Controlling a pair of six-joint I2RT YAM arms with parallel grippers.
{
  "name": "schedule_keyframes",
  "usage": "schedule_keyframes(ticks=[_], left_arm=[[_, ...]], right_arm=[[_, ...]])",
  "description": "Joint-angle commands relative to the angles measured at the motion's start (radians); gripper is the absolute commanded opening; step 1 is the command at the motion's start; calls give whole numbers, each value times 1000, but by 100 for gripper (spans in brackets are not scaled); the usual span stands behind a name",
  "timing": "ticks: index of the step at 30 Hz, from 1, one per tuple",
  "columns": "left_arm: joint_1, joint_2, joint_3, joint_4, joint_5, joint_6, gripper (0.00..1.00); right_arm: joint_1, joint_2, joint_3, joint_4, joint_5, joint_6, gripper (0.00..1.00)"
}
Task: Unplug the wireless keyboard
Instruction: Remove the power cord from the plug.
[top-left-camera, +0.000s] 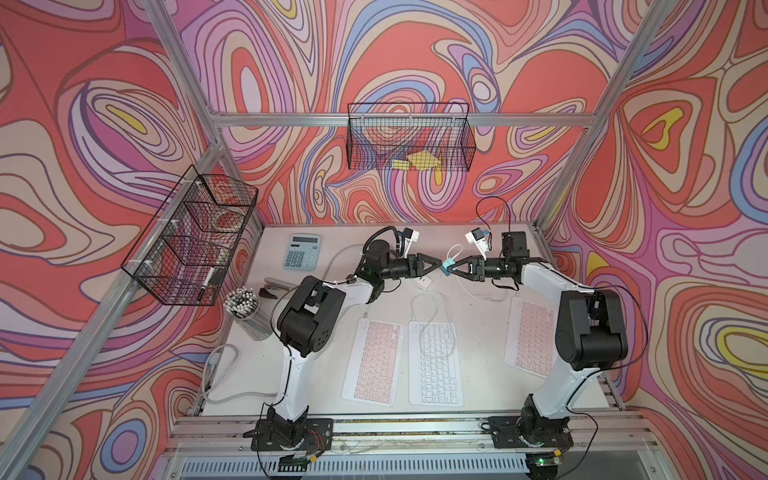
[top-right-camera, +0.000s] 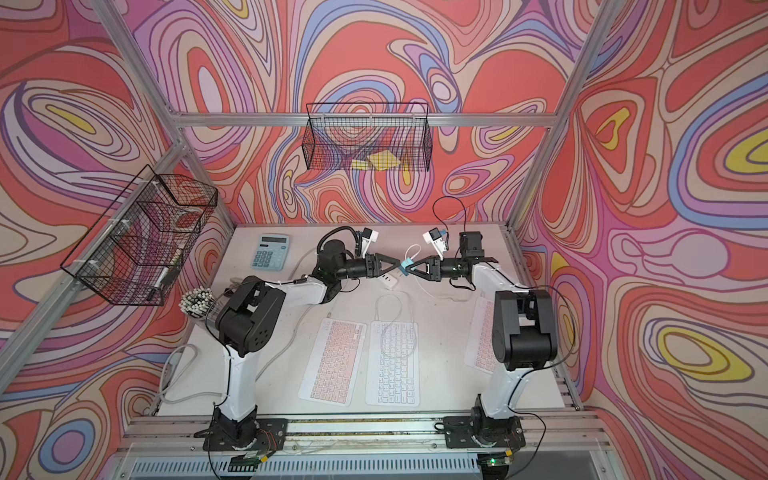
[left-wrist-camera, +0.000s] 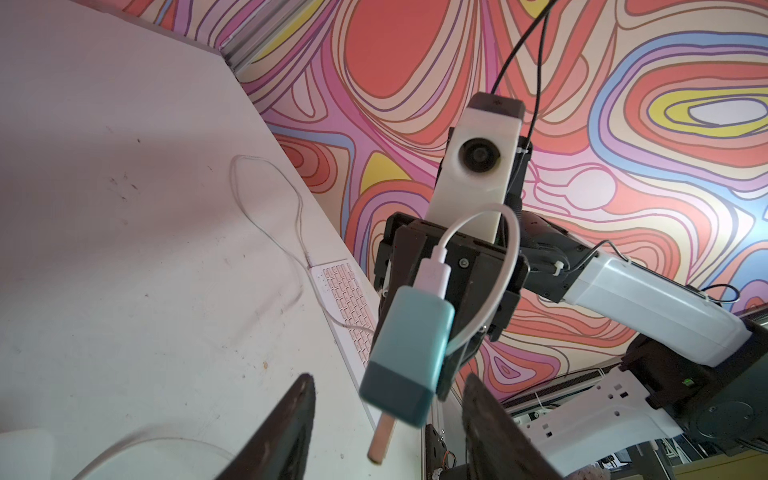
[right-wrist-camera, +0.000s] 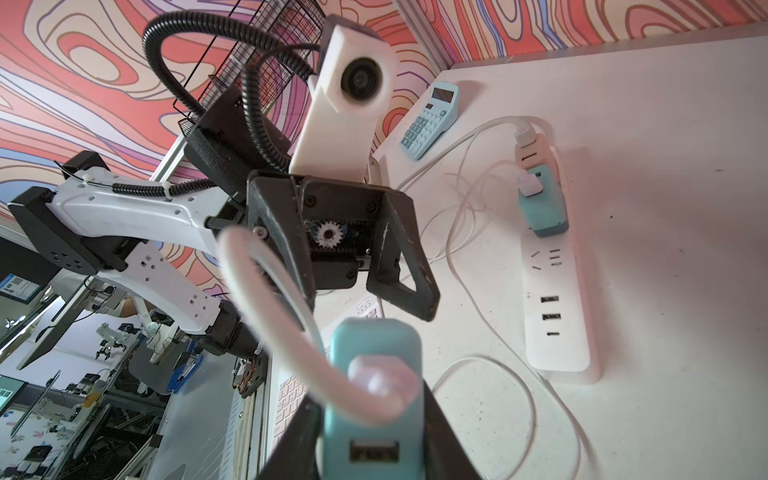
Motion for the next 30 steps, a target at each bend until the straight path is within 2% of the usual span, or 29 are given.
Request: schedule_keyframes(ticks=[1, 8, 15, 19, 23, 30], left_arm=[[-17, 5, 42, 57, 28, 8, 56], [-19, 21, 22, 176, 48, -61, 43], [-22, 0, -7, 189, 49, -59, 43], [-31, -12, -36, 175, 39, -42, 50], [-33, -15, -59, 171, 25, -33, 51], [-32, -2, -41, 187, 20, -58, 39]], right_arm=[[16, -20, 6, -11, -34, -17, 26], [20, -15, 11, -13, -49, -11, 26], [21, -13, 15, -6, -56, 1, 26], [20, -17, 11, 12, -57, 17, 26], [20, -16, 10, 22, -58, 27, 27], [22, -13, 9, 16, -62, 23, 27]])
